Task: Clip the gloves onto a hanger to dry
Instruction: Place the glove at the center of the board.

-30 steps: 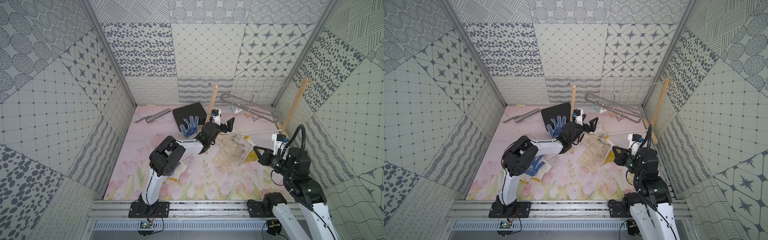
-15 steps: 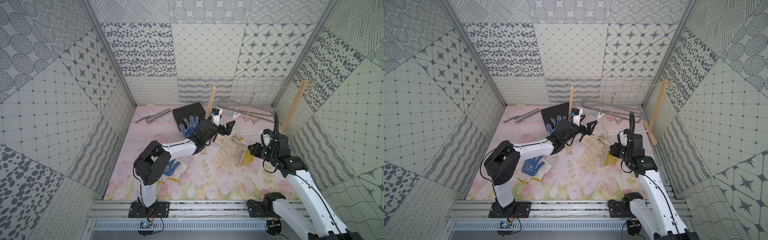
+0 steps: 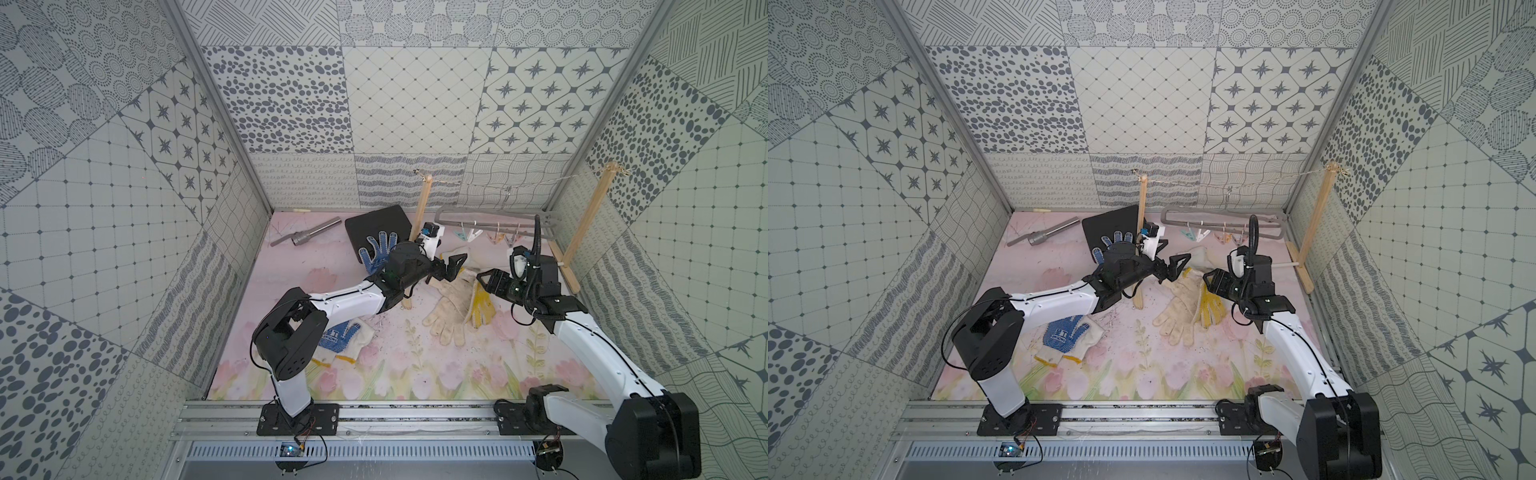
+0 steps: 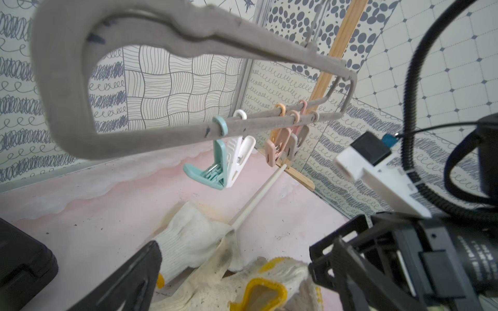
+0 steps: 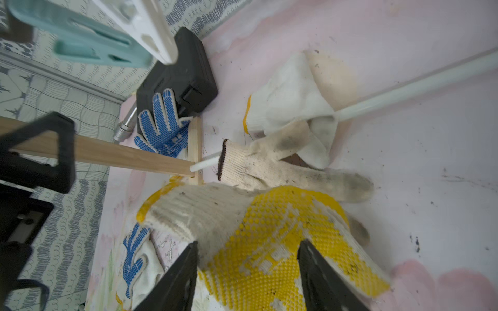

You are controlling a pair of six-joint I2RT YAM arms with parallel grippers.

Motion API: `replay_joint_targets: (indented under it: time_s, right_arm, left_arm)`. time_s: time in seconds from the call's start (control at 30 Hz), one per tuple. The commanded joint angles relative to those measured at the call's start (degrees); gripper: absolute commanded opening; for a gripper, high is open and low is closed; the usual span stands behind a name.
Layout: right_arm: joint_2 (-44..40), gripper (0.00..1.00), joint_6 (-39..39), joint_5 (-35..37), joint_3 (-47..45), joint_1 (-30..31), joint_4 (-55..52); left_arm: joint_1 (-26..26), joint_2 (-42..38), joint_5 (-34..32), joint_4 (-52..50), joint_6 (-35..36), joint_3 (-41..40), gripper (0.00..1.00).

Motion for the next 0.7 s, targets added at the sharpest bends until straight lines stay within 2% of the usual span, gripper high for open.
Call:
replay_joint_targets:
  time_s: [0.0, 0.1, 0.3, 0.43, 0.67]
  right_arm:
    - [-3.3, 0.69, 5.2, -2.3, 0.4, -0.7, 7.5]
    - [-4.3, 0.70, 11.6, -4.6, 0.0, -0.8, 13.1]
    - [-3.7, 0.70, 23.7, -4.1, -0.7, -0.7, 22.1]
    - [-2.8, 0.70, 24.8, -3.6, -0.5, -0.7, 20.9]
    - [-6.6, 0.66, 21.0, -4.1, -3.5, -0.8, 17.9]
  left_arm:
    - [0.9, -3.5, 1.5, -1.0, 1.1, -3.0, 0.99]
    - [1.6, -6.1, 0.6, -0.6, 0.6, -5.8, 0.99]
    - [2.2, -10.7, -0.8, 2.8, 0.2, -11.9, 0.99]
    - [2.9, -12.3, -0.6, 3.6, -0.3, -13.7, 0.99]
    - [3.4, -13.2, 0.6, 4.0, -0.9, -15.3, 0.97]
